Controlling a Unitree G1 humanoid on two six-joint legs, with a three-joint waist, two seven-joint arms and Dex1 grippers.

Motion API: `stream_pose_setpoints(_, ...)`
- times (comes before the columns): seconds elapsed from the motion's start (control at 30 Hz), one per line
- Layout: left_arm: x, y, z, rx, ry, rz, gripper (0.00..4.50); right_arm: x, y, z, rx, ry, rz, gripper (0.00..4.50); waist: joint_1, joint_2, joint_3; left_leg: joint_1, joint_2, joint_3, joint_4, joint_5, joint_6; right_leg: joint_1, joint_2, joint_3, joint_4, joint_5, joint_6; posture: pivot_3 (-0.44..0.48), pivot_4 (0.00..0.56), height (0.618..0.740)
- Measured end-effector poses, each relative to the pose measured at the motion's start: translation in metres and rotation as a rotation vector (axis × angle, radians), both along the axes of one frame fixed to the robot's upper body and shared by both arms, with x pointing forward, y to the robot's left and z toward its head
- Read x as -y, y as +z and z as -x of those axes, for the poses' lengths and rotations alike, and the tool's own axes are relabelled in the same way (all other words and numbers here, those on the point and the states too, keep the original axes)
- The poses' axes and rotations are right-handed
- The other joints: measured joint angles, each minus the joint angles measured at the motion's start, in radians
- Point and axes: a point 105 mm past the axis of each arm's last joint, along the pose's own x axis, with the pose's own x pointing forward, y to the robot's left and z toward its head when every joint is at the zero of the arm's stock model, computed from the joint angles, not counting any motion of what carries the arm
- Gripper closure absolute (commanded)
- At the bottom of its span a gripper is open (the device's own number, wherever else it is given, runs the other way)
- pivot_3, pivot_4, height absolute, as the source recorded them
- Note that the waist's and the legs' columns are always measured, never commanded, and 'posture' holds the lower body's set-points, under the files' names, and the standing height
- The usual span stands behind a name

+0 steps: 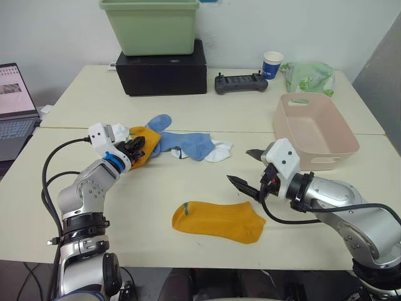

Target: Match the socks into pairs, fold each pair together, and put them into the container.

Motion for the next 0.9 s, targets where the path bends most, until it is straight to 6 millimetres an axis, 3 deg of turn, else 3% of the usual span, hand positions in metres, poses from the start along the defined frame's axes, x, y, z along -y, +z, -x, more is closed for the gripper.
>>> stream_pose_setpoints(0.13,-0.004,0.012,0.001,0.048,-0.005,-0.036,4.49,0.001,-0.002,0.001,-0.005,-0.001,-0.003,0.0,0.0,-0.001,0.001,0.0,0.0,0.0,0.0,0.0,0.0,0.0,0.0,0.0,0.0,0.0,0.0,0.0,0.15,0.725)
stream_pose_setpoints(0.23,-0.005,0.039,0.008,0.136,-0.041,-0.117,4.49,0.003,-0.003,0.001,-0.01,-0.01,-0.004,0.0,-0.001,-0.001,0.001,0.0,0.0,0.0,0.0,0.0,0.0,0.0,0.0,0.0,0.0,0.0,0.0,0.0,0.15,0.725)
stream_pose_setpoints(0.3,0.006,0.058,0.017,0.202,-0.126,-0.218,4.49,0.009,-0.006,0.001,-0.021,-0.033,-0.004,0.0,0.0,-0.001,0.001,0.0,0.0,0.0,0.0,0.0,0.0,0.0,0.0,0.001,-0.001,0.0,0.0,0.0,0.15,0.725)
stream_pose_setpoints(0.37,0.024,0.065,0.024,0.236,-0.218,-0.31,4.49,0.015,-0.007,0.001,-0.026,-0.054,0.0,0.0,0.003,-0.001,0.001,0.0,0.0,0.0,0.0,0.0,0.0,0.001,0.0,0.0,-0.001,0.0,0.0,0.0,0.15,0.725)
stream_pose_setpoints(0.5,0.07,0.046,0.032,0.222,-0.409,-0.461,4.49,0.034,-0.012,0.002,-0.039,-0.112,0.028,0.0,0.006,-0.001,0.001,-0.001,-0.001,0.001,0.0,0.0,0.0,0.001,-0.001,0.001,-0.002,0.0,0.0,0.0,0.15,0.725)
stream_pose_setpoints(0.6,0.097,0.029,0.038,0.206,-0.506,-0.477,4.49,0.046,-0.017,0.006,-0.057,-0.141,0.059,0.0,0.004,-0.001,0.001,-0.001,-0.001,0.001,0.0,0.0,0.0,0.001,-0.001,0.001,-0.002,0.0,0.0,0.0,0.15,0.725)
stream_pose_setpoints(0.7,0.145,0.005,0.046,0.182,-0.643,-0.442,4.49,0.065,-0.018,0.011,-0.06,-0.2,0.099,0.0,0.005,-0.001,0.001,-0.002,-0.001,0.001,0.0,0.0,0.0,0.001,-0.001,0.0,-0.002,0.0,0.0,0.0,0.15,0.725)
stream_pose_setpoints(0.9,0.206,-0.019,0.064,0.156,-0.851,-0.442,4.49,0.072,-0.016,0.025,-0.067,-0.238,0.105,0.0,0.0,-0.002,0.001,-0.002,-0.001,0.001,0.0,-0.001,0.002,0.001,0.001,0.001,-0.002,0.0,0.0,0.0,0.15,0.725)
